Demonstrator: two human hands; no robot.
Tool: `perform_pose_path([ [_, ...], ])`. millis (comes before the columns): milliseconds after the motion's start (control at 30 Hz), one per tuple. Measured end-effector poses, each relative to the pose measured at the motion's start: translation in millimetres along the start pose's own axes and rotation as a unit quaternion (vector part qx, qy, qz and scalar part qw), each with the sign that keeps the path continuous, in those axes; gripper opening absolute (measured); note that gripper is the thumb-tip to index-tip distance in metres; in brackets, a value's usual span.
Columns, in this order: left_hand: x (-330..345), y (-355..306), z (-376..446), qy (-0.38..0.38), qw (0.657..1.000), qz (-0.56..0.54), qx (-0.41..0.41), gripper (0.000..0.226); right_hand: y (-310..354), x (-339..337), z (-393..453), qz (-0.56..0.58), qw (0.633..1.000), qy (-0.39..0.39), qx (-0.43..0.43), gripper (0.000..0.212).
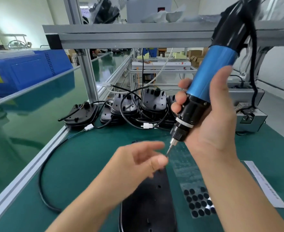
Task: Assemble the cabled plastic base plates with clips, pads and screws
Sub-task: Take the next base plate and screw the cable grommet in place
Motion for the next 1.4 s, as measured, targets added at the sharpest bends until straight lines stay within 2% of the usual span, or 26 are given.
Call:
perform_pose_path([
  [67,-30.3,-4.9,9.0,-0.079,0.979,0.185,0.040,0.030,-1.2,-0.6,2.9,0.003,1.000,0.001,0.017,0.046],
  [100,-42.3,-4.3,13.4,-0.092,0.971,0.220,0.023,0.027,-2.7,-1.9,3.8,0.000,1.000,-0.003,0.026,0.050],
  [133,-49.2,-0.4,17.4,-0.071,0.969,0.235,-0.011,0.024,-5.1,-3.1,4.2,-0.003,0.999,-0.007,0.035,0.053],
  [200,-46.8,13.6,22.0,0.030,0.964,0.252,-0.081,0.020,-12.4,-5.4,4.0,-0.004,0.998,-0.015,0.053,0.055],
  [267,-38.7,27.8,25.1,0.091,0.959,0.246,-0.109,0.015,-20.1,-7.6,3.7,-0.004,0.998,-0.028,0.064,0.054],
  [400,-43.9,41.2,32.8,0.081,0.968,0.203,-0.120,0.005,-31.6,-9.2,2.7,-0.002,0.996,-0.041,0.079,0.056],
  [533,-52.2,48.5,29.2,0.110,0.969,0.190,-0.115,0.010,-38.8,-4.4,3.3,-0.012,0.996,-0.039,0.079,0.064],
  [600,-52.5,50.5,29.3,0.104,0.970,0.199,-0.097,0.004,-41.7,-0.4,4.0,-0.025,0.996,-0.031,0.081,0.069],
  [633,-52.2,51.9,30.3,0.097,0.968,0.216,-0.085,0.010,-43.4,0.9,4.2,-0.028,0.996,-0.028,0.083,0.069],
  [800,-47.8,51.9,33.1,0.077,0.960,0.266,-0.046,0.016,-52.8,-0.8,6.6,-0.060,0.994,-0.039,0.077,0.043],
  [900,-46.2,51.7,31.8,0.075,0.958,0.274,-0.038,0.012,-58.4,0.6,7.1,-0.055,0.995,-0.029,0.084,0.041],
  [1100,-47.6,53.4,30.2,0.076,0.965,0.248,-0.050,0.011,-66.0,1.4,9.1,-0.041,0.994,0.002,0.099,0.054],
  [1400,-40.6,59.0,24.3,0.076,0.975,0.197,-0.068,0.014,-72.9,1.1,8.2,-0.011,0.995,0.021,0.096,0.043],
])
Point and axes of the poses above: each hand's wrist, its own z-axis towards the middle knuckle, its own x-axis out of the palm, y = z × x, the point moved 3 cm from there along z, towards the middle knuckle, and after that the axes turned 5 degrees about x, right-handed, at the moved point
